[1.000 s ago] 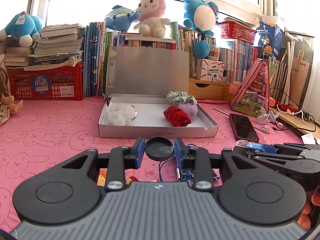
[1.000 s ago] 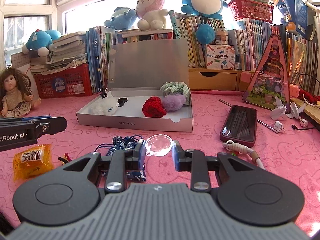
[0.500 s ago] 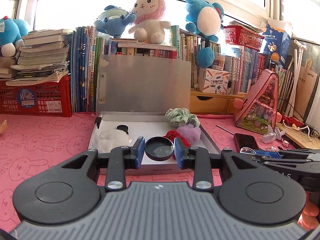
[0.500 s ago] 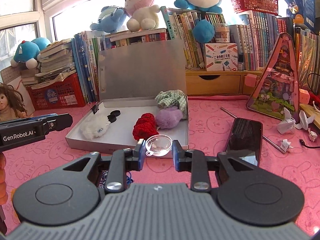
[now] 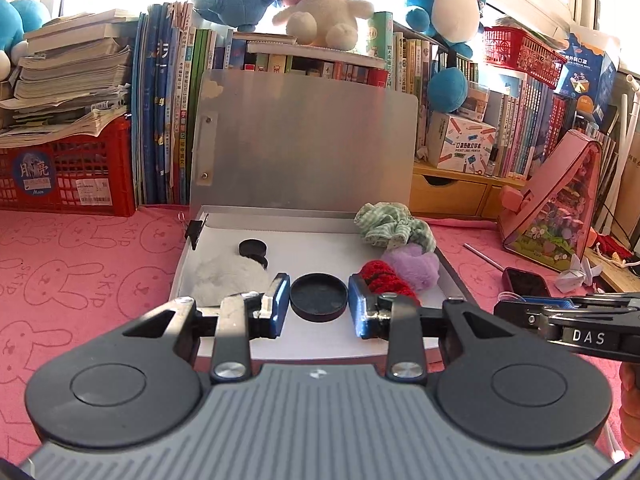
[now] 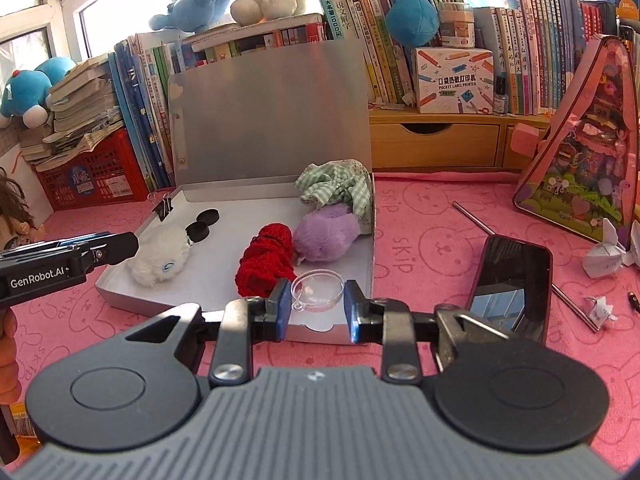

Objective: Organize objects
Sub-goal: 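Carry the black cap with left tool and clear lid with right into the box, then open both tools to release the black cap and clear lid in the box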

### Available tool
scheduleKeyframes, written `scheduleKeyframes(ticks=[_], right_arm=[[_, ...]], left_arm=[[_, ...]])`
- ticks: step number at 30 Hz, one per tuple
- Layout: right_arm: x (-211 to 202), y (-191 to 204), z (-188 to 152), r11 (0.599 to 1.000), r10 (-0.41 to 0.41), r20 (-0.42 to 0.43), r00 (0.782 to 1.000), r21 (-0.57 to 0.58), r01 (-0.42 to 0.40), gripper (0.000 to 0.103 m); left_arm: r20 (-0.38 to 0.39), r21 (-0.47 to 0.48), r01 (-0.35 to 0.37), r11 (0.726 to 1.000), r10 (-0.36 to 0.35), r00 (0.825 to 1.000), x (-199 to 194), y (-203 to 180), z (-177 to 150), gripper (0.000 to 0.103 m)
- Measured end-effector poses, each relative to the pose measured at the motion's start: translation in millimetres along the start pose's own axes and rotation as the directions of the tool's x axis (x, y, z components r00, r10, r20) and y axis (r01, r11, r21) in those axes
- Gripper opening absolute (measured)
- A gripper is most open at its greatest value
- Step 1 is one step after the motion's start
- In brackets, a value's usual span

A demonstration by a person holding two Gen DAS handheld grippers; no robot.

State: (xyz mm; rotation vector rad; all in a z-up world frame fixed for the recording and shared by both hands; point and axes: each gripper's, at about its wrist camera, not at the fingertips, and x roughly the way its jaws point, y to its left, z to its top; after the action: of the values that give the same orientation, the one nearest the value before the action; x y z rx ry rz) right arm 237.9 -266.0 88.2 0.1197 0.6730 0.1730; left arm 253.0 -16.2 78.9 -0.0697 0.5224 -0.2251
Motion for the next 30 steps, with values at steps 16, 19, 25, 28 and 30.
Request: scheduleKeyframes(ticks=[16,19,25,28,30], right_arm=[[70,-1,0,0.999,-0.028,-0.112,0.993,0.035,0.032,0.032],[78,0,-1,0.999,-0.023,-0.121,0.992,0.037,0.028,0.032],[90,-1,1,0.998,-0.008,-0.134,0.991,0.055,0.015,0.032],[95,-1,6,0.998,-0.008,-0.136,0.991,0.054,0.016,0.032],[99,-2,9,0.998,-0.009,-0.138,0.990,0.055,0.016,0.032]], left_arm=[[-0.137,-0.072,-0.104,0.992,0.093,0.986,64,41,-4,0.037],[-0.143,-0.052,-0.110,0.993,0.102,0.984,73,39,-2,0.037],[-0.146,-0.016,-0.132,0.991,0.128,0.981,89,37,3,0.037],[-0.148,-0.015,-0.143,0.990,0.139,0.979,97,39,6,0.037],[-0.149,-0.016,-0.154,0.988,0.150,0.977,104,41,9,0.037]])
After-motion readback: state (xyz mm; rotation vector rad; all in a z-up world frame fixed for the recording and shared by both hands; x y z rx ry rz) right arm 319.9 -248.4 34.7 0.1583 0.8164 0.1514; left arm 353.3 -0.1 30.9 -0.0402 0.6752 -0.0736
